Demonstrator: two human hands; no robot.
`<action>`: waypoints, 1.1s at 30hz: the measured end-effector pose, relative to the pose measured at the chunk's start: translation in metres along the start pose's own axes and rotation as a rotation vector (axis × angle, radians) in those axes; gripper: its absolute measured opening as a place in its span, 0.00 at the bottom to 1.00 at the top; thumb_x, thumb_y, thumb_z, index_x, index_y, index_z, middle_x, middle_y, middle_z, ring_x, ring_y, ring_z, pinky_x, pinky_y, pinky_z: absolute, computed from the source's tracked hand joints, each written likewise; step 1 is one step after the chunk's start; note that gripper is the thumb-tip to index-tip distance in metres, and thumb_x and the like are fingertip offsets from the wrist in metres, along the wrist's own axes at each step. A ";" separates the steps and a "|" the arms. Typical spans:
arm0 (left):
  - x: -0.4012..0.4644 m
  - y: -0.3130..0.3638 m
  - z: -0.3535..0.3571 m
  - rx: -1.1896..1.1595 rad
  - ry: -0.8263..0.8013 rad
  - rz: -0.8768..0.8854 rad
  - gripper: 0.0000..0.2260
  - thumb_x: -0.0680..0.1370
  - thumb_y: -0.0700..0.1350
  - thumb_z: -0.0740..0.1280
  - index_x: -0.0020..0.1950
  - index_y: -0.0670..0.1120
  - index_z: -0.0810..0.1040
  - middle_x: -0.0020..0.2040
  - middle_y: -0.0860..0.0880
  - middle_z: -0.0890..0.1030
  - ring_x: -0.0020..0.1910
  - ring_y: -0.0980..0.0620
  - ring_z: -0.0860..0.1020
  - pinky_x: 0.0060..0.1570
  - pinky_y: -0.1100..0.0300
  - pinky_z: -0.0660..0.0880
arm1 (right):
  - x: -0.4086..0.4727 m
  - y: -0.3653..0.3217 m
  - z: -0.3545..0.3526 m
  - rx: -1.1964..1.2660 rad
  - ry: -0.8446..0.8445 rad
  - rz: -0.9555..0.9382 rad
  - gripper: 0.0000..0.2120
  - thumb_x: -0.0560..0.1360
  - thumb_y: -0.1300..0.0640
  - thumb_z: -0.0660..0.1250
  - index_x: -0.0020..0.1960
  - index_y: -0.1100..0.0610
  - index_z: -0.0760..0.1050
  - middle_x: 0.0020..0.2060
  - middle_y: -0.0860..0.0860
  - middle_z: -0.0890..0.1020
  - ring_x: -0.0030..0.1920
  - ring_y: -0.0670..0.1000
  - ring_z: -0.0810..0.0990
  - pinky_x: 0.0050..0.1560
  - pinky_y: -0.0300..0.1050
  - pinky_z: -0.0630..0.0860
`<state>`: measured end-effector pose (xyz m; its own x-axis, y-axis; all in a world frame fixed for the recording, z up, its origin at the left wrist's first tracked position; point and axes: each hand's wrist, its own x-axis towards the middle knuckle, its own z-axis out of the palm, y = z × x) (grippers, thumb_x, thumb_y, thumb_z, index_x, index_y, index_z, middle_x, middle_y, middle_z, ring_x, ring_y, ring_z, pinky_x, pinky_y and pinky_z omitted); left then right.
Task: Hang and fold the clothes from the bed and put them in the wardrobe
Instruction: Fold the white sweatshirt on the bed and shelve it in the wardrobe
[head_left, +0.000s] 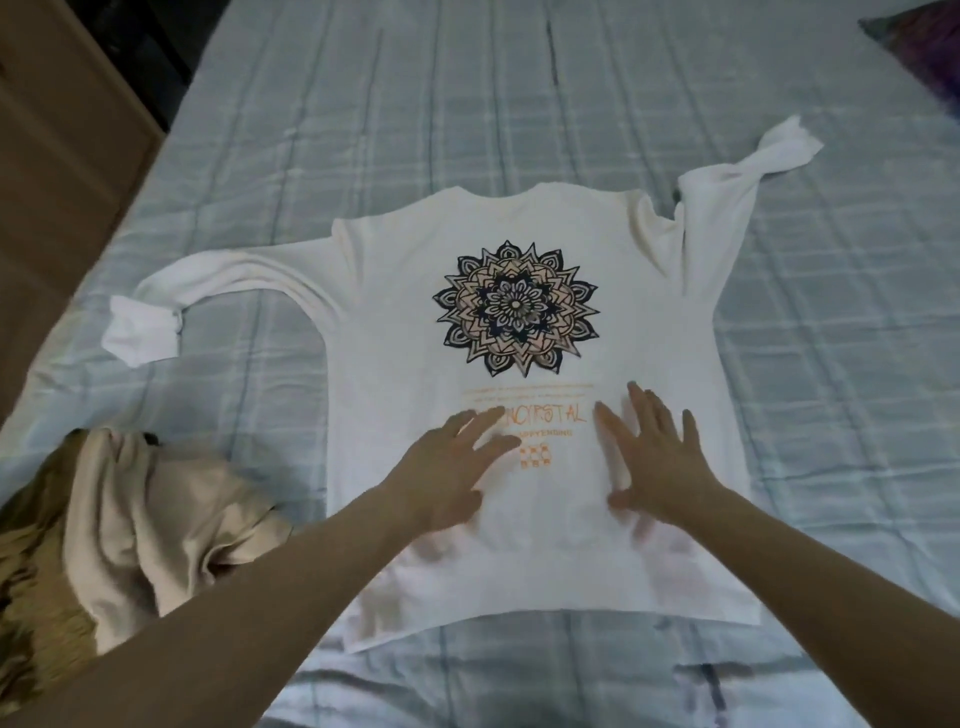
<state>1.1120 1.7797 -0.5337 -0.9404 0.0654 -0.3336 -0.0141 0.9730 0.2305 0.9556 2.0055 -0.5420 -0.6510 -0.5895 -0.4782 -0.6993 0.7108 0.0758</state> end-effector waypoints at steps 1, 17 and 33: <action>0.014 0.000 -0.002 0.000 -0.088 -0.060 0.30 0.76 0.57 0.65 0.76 0.56 0.59 0.77 0.49 0.60 0.70 0.45 0.65 0.61 0.50 0.71 | 0.008 0.007 0.001 0.025 -0.043 0.001 0.58 0.66 0.37 0.73 0.78 0.46 0.35 0.77 0.57 0.37 0.78 0.58 0.40 0.74 0.63 0.48; 0.296 0.037 -0.068 -0.066 0.275 -0.017 0.17 0.74 0.48 0.63 0.62 0.44 0.74 0.70 0.44 0.70 0.65 0.41 0.70 0.53 0.47 0.75 | 0.180 0.202 -0.073 0.281 0.013 -0.050 0.36 0.79 0.44 0.57 0.79 0.50 0.40 0.79 0.52 0.43 0.77 0.56 0.53 0.72 0.57 0.60; 0.425 0.039 -0.042 -0.013 0.355 -0.345 0.29 0.76 0.58 0.54 0.76 0.52 0.62 0.77 0.47 0.61 0.79 0.42 0.50 0.71 0.32 0.49 | 0.339 0.325 -0.124 0.737 0.315 0.405 0.28 0.81 0.52 0.54 0.78 0.50 0.49 0.62 0.59 0.75 0.58 0.60 0.76 0.54 0.51 0.70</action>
<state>0.6972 1.8365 -0.6281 -0.9378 -0.3418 -0.0609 -0.3472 0.9217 0.1732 0.4706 1.9888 -0.5707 -0.9332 -0.2412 -0.2663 -0.1022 0.8888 -0.4468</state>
